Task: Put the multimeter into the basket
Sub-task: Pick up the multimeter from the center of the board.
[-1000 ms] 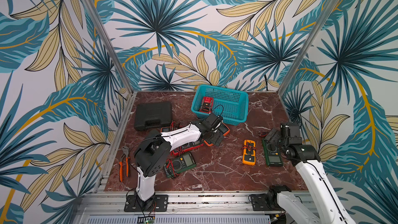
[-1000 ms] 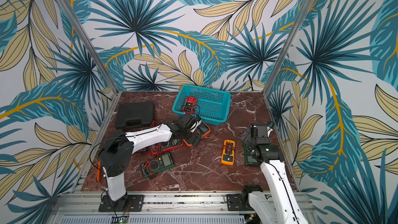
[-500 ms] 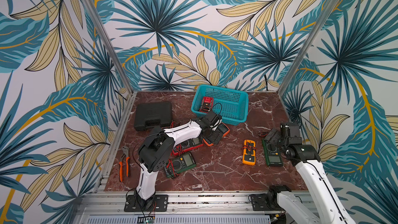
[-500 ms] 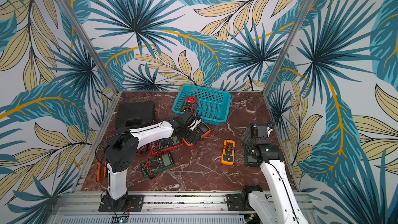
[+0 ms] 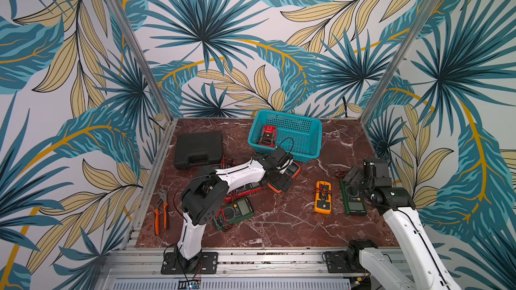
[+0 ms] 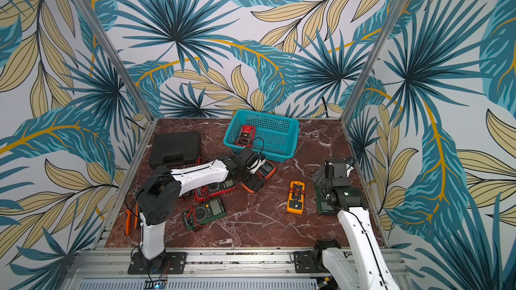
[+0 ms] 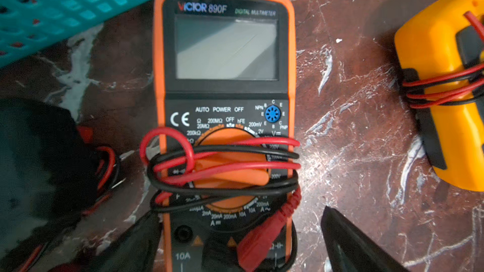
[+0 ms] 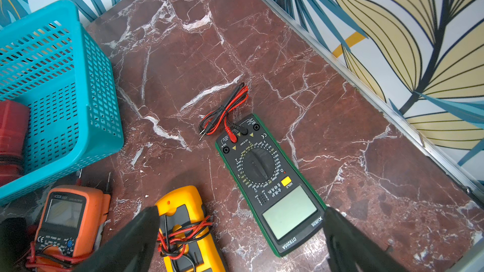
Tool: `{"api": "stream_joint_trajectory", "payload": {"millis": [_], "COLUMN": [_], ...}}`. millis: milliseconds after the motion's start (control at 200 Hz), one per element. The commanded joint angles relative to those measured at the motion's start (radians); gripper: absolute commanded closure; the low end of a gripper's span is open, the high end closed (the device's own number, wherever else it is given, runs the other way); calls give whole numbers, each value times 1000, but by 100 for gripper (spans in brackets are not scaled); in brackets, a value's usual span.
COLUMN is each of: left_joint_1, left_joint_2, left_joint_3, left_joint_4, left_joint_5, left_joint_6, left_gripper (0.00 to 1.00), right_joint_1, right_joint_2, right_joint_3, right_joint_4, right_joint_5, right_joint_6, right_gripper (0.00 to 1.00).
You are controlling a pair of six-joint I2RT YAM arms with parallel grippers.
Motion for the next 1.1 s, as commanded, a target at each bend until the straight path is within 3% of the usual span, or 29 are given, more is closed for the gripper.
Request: {"api": "stream_joint_trajectory", "payload": {"millis": [0,516,826,866,1097], "left_joint_1": [-3,-19,-49,-52,-68], "left_joint_2": [20,106,150,146,67], "left_joint_3": [34,98,103,101,36], "left_joint_4": [-33,-9,-24,-26,-4], "left_joint_5": [-74,-115,-261,-266,-279], "left_joint_6": [-44,-14,2,2,-5], "left_gripper": [0,0,1,5,56], "right_joint_1": [2,2,2,2,2], "right_joint_2": [-7,-11,-14,-14,-22], "right_joint_3": [-22,-30,-36,-36,-39], "right_joint_4": [-29,-29,-29,-29,-29], "right_joint_5": [8,1,-4,-3,-1], "right_joint_6": [16,20,18,18,17], "right_gripper": [1,1,0,1,1]}}
